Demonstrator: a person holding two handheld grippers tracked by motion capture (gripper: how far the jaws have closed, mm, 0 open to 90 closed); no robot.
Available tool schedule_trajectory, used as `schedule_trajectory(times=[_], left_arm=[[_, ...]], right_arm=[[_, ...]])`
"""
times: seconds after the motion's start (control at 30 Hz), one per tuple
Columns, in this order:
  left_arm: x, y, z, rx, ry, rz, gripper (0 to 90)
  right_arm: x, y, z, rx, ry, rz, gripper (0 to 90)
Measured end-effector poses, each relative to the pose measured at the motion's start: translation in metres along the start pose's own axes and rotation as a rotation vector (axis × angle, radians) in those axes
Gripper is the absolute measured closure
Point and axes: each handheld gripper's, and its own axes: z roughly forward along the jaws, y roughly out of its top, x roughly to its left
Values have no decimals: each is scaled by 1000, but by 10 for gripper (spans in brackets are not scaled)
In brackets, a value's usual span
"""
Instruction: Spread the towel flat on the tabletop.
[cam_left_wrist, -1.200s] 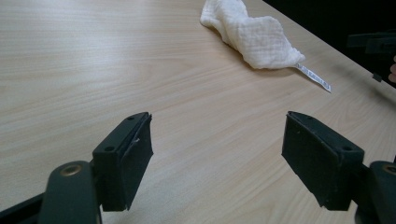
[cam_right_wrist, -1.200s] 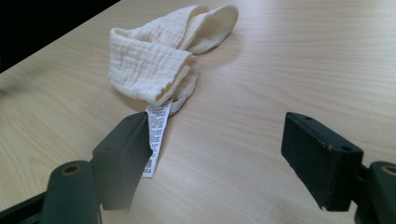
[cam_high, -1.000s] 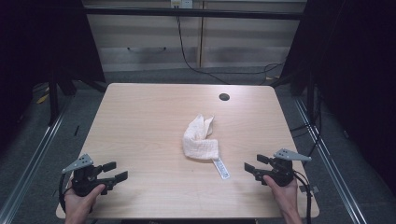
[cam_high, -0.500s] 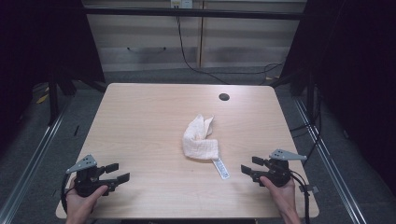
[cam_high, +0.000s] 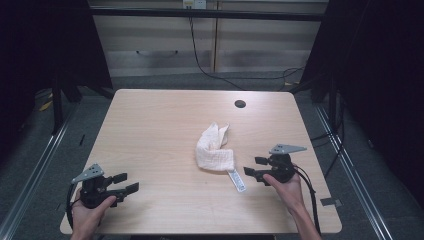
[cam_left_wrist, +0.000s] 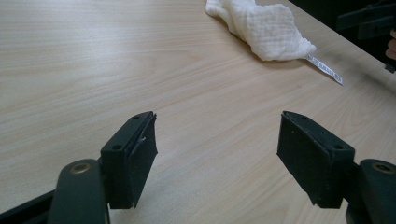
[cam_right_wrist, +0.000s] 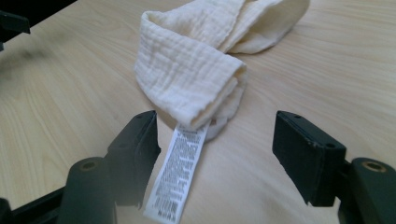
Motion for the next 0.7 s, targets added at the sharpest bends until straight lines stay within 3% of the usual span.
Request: schedule_trajectory(times=[0.33,0.53,0.7], left_arm=[[0,0,1,11,10,6,293],[0,-1,1,11,13,6,291],[-1,0,3,20,6,15,297]], right_arm=[[0,33,45,85,33,-65,329],[-4,40,66,106,47,-60,320],[2,50,80,121,64,-91,309]])
